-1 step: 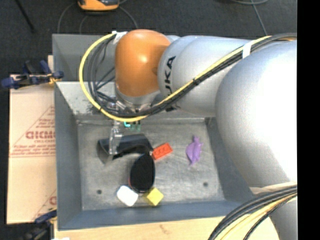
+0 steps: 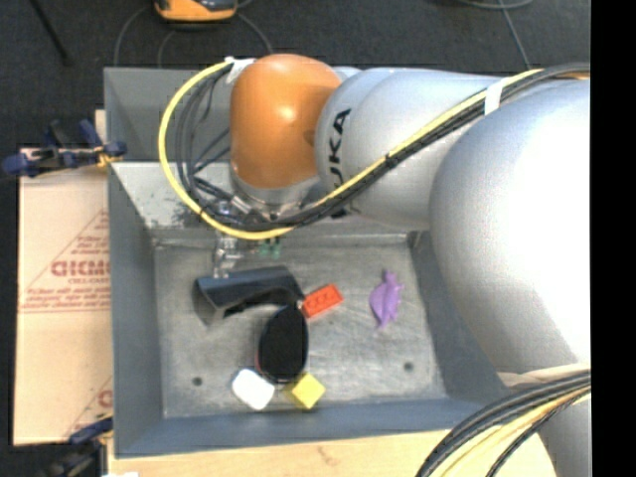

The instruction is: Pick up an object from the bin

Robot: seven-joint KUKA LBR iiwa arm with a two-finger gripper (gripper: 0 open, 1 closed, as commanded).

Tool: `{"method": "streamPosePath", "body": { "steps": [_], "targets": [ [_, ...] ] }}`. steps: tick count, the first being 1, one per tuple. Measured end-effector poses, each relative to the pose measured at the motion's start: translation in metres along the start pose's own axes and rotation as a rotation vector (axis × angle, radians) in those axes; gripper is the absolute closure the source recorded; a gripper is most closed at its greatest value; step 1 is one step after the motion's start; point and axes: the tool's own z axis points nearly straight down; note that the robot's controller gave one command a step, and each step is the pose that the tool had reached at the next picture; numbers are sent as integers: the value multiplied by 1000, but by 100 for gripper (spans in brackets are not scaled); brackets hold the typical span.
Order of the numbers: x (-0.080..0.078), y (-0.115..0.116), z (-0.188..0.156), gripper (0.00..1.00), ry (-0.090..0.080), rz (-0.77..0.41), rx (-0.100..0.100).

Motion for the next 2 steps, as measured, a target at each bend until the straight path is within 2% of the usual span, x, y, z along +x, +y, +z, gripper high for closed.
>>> {"method": "streamPosePath", "body": {
  "steps": [1, 2],
  "targets": [
    [0, 0, 0, 100, 0, 0, 0],
    [14, 2, 45, 100, -30, -33, -3]
  ]
}}
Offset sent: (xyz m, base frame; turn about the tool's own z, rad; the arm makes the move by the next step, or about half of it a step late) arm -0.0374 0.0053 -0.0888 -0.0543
